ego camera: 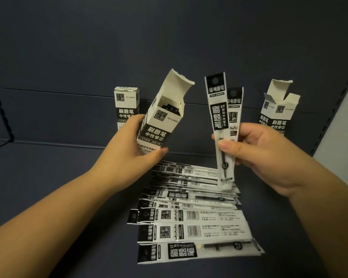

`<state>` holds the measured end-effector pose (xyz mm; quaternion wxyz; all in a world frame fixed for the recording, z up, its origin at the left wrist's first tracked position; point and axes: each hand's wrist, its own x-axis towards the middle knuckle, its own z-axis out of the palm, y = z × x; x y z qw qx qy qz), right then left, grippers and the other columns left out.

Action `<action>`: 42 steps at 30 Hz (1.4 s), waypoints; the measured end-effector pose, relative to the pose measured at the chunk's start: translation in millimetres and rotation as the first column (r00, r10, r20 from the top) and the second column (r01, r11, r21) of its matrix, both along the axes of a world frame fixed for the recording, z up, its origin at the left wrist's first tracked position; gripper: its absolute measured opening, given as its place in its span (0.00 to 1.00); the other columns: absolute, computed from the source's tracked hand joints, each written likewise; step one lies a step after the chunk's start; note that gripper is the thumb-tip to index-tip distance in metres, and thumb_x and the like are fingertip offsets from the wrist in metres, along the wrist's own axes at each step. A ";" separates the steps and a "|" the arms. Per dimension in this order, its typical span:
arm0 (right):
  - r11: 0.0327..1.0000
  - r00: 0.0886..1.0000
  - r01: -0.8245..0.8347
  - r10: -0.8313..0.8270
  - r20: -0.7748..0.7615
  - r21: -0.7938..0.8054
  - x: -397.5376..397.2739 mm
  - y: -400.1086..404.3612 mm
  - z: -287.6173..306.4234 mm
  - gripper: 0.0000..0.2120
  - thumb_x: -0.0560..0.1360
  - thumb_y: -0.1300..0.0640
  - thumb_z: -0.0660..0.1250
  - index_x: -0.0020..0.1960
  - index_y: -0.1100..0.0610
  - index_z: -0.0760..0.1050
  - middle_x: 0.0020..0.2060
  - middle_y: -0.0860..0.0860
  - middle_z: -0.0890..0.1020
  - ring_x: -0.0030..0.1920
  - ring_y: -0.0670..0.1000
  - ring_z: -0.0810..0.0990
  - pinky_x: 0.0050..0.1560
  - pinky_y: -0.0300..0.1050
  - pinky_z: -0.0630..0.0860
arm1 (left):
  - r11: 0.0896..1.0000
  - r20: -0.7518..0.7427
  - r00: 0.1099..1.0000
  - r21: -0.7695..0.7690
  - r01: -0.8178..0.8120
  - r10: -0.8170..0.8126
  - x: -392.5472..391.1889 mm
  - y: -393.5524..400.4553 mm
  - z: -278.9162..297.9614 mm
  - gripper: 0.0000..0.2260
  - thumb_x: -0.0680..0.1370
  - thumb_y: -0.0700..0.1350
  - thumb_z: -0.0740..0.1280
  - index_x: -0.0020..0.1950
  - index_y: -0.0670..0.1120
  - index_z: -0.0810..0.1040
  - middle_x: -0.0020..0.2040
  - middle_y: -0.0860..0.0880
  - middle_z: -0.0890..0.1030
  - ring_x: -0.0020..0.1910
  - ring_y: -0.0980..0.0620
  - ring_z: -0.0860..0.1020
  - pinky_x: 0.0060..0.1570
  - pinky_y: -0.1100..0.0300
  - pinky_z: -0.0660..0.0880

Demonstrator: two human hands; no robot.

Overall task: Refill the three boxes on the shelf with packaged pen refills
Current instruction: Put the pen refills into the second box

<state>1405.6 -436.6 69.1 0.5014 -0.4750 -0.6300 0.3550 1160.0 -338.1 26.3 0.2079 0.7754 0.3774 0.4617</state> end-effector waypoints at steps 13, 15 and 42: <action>0.995 0.998 0.063 -0.063 0.001 -0.080 -4.0 5.8 -7.4 0.14 0.67 0.49 0.76 0.50 0.55 0.84 0.43 0.59 0.79 0.32 0.48 0.71 0.28 0.38 0.69 | 1.000 -0.041 0.999 0.015 0.027 -0.026 1.9 0.1 -2.9 0.27 0.72 0.52 0.76 0.65 0.63 0.66 0.54 0.66 0.77 0.53 0.71 0.76 0.46 0.71 0.72; 0.994 0.997 0.074 -0.073 0.010 -0.083 -4.2 5.9 -7.6 0.14 0.68 0.50 0.76 0.51 0.56 0.83 0.41 0.57 0.79 0.32 0.48 0.71 0.28 0.38 0.70 | 0.999 -0.044 0.999 0.019 0.032 -0.031 2.2 0.0 -3.7 0.27 0.72 0.52 0.76 0.65 0.63 0.65 0.54 0.66 0.77 0.52 0.70 0.77 0.46 0.71 0.72; 0.982 0.929 0.034 0.038 -0.369 0.187 -17.0 -9.5 8.5 0.12 0.71 0.54 0.71 0.50 0.61 0.79 0.37 0.54 0.82 0.28 0.46 0.73 0.28 0.38 0.73 | 0.991 -0.212 0.975 0.093 0.091 -0.070 2.5 1.9 -6.8 0.28 0.71 0.54 0.77 0.66 0.66 0.67 0.59 0.66 0.75 0.58 0.66 0.76 0.52 0.58 0.81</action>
